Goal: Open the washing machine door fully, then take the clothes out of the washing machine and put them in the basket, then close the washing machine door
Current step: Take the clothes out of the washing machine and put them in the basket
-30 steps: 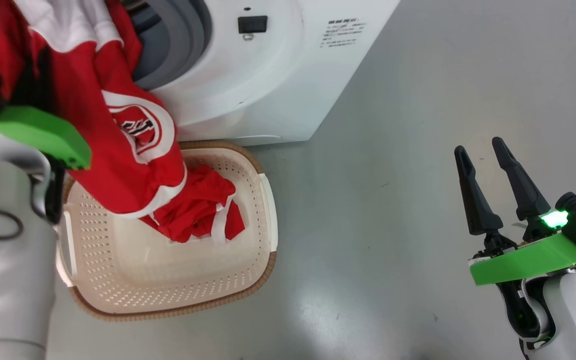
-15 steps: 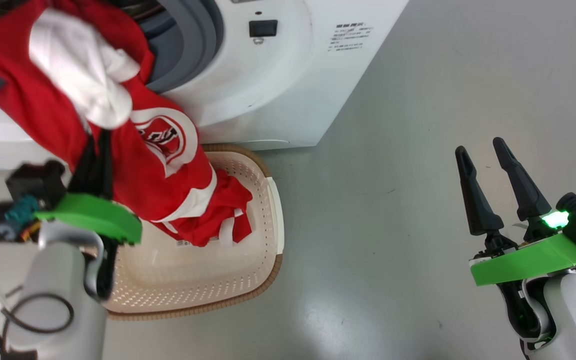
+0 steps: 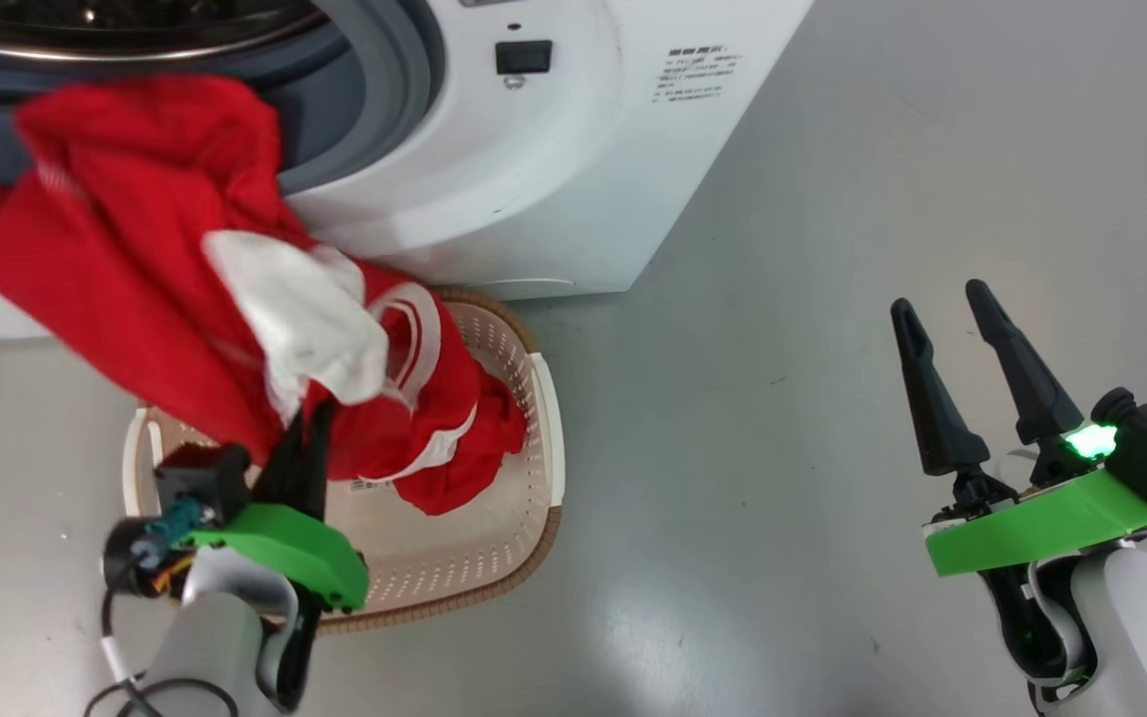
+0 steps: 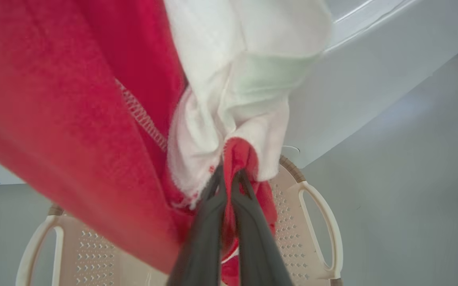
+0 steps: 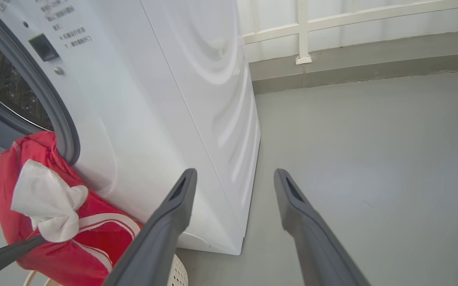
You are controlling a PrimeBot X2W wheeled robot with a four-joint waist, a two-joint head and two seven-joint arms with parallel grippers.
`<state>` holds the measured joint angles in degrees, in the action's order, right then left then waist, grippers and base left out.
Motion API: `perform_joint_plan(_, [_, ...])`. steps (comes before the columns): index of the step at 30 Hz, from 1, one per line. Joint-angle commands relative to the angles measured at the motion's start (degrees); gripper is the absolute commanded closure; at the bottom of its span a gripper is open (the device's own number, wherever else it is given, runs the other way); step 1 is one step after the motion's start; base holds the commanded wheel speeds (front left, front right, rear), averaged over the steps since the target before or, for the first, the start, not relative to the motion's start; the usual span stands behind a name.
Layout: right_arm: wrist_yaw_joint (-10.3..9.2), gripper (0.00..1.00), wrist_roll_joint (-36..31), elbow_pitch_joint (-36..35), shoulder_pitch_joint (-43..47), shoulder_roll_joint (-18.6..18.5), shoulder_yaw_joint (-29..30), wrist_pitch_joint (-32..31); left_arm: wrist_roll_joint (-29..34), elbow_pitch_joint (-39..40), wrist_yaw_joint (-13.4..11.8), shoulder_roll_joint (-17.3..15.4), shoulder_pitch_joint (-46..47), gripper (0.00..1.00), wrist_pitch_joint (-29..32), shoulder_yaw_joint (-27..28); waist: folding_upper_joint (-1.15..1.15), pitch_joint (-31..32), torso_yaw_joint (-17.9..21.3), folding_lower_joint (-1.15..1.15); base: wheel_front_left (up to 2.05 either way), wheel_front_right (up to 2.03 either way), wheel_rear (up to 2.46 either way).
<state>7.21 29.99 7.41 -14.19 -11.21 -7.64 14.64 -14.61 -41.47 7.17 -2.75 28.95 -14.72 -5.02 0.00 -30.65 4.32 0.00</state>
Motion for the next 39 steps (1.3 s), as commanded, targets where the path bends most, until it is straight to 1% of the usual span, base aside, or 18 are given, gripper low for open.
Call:
perform_joint_plan(1, [0.28,0.0,-0.5,-1.1,1.0,-0.8,-1.1,0.4,0.2,0.0,0.3,-1.0,-2.1,1.0,-0.3,1.1,0.0,-0.1,0.2,0.0,0.0,0.0,0.0])
perform_joint_plan(8, [0.28,0.0,-0.4,-1.0,0.6,-0.7,-1.2,0.4,-1.0,-7.8,0.3,-0.4,-0.9,1.0,-0.3,-1.2,0.0,-1.0,0.5,0.0,0.0,0.0,0.0])
perform_joint_plan(14, [0.28,0.0,-0.3,-1.1,-0.2,-0.6,-1.5,0.4,-4.4,-16.0,0.3,-0.2,1.3,1.0,-0.3,-5.8,0.0,-2.1,0.9,0.0,0.0,0.0,0.0])
perform_joint_plan(22, [0.28,0.0,-0.4,-1.4,-0.8,-0.7,-1.1,0.4,-8.4,-19.6,0.3,-0.1,4.8,1.0,-0.3,-9.3,0.0,-3.7,1.0,0.0,0.0,0.0,0.0])
perform_joint_plan(26, [0.28,0.0,-0.4,-1.7,-1.4,-0.7,-1.1,0.4,-9.3,-21.5,0.3,-0.1,7.3,1.0,-0.3,-9.4,0.0,-5.0,1.1,0.0,0.0,0.0,0.0])
perform_joint_plan(32, [0.28,0.0,-0.4,-2.1,-2.5,-0.7,-1.5,0.4,-9.1,-23.6,0.3,-0.7,11.1,1.0,-0.3,-8.2,0.0,-7.6,1.4,0.0,0.0,0.0,0.0])
perform_joint_plan(39, [0.28,0.0,-0.4,-2.5,-4.2,-0.6,-1.4,0.4,-7.5,-27.5,-1.6,-1.5,14.6,1.0,-0.3,-7.7,0.0,-10.6,1.9,0.0,0.0,0.0,0.0])
